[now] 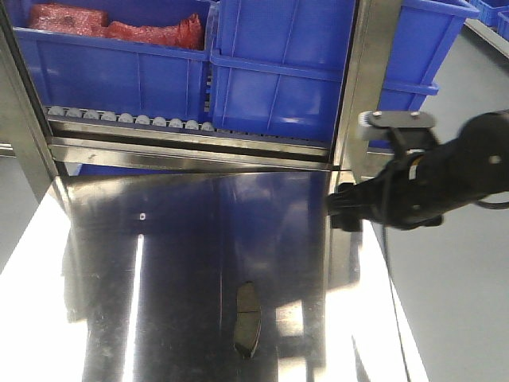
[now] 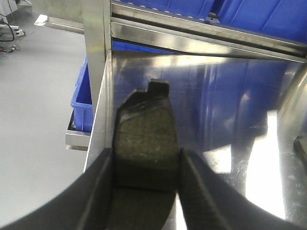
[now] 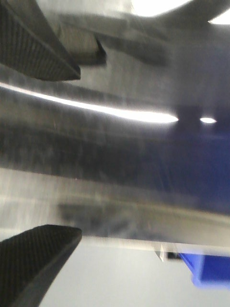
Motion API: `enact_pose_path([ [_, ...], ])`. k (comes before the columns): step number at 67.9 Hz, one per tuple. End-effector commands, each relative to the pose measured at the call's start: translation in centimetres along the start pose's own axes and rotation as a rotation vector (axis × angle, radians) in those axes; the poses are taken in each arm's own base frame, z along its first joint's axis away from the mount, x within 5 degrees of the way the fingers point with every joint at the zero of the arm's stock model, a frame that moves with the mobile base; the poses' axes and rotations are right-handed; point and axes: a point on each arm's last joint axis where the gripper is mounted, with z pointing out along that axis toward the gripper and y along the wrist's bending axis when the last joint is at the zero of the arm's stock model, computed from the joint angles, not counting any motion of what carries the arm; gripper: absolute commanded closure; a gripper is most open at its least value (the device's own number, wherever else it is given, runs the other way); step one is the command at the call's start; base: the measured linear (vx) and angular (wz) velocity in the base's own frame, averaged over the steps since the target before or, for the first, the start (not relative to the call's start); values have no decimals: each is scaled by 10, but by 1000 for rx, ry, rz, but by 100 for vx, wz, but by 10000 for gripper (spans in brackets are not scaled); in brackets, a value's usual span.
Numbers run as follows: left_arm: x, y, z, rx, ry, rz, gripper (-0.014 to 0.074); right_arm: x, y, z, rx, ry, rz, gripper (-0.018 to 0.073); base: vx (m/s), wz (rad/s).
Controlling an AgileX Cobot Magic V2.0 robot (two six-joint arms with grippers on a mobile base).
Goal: Move and align brake pads A on conveyor
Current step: 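Lower the open right gripper over the remaining brake pad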
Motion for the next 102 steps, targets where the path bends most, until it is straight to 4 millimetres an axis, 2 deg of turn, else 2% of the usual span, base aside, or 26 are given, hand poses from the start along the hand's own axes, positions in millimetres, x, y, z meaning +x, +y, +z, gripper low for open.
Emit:
enact_pose_path([
  [1, -14, -2, -3, 17, -97, 4, 603, -12, 21, -8, -42, -67, -13, -33, 0, 0],
  [15, -14, -2, -3, 17, -97, 4, 603, -10, 53, 23, -62, 43, -58, -33, 0, 0],
  [32, -14, -2, -3, 17, -97, 4, 603, -17, 83, 41, -39, 203, -76, -33, 0, 0],
  [43, -14, -2, -3, 17, -97, 4, 603, -27, 91, 49, -20, 257, -48, -33, 0, 0],
  [53, -14, -2, -3, 17, -97, 4, 603, -28, 98, 58, 10, 299, -23, -33, 0, 0],
  [66, -14, -2, -3, 17, -97, 4, 603, -16, 106, 71, 49, 383, -15, -33, 0, 0],
  [75, -14, -2, -3, 17, -97, 4, 603, -10, 117, 73, 48, 387, -10, -33, 0, 0],
  [102, -14, -2, -3, 17, -97, 4, 603, 1, 132, 88, 77, 420, 60, -33, 0, 0],
])
